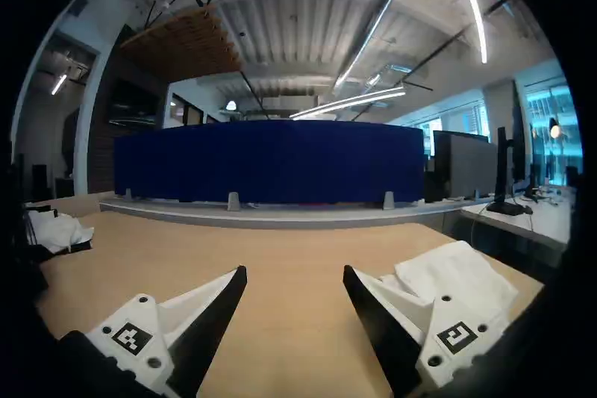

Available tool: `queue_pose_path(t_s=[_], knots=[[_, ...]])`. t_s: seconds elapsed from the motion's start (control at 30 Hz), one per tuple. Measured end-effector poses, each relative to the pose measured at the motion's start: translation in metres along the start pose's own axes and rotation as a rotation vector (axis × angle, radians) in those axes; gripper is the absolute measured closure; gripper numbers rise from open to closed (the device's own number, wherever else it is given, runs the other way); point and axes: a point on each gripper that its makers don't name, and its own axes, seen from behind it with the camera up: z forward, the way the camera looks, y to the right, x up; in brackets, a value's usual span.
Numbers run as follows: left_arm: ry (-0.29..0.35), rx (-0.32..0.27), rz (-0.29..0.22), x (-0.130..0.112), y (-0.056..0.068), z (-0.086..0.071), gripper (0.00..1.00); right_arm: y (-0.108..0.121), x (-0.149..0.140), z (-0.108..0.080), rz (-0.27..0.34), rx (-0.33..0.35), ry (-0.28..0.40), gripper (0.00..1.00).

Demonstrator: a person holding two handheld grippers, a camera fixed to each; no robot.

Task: Fold towel

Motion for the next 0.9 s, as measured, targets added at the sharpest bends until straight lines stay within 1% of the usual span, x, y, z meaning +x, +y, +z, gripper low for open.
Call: queue_pose_path(t_s=[0.47, 0.9], knots=[[0.0, 0.0, 0.0, 0.0002, 0.0001, -0.0002, 0.06, 0.0036, 0.0026, -0.0074, 0.005, -0.007, 0.034, 0.0], [0.0, 0.0, 0.0, -0.0001, 0.0001, 0.0, 0.06, 0.0032, 0.0031, -0.0093, 0.006, -0.001, 0.036, 0.0]])
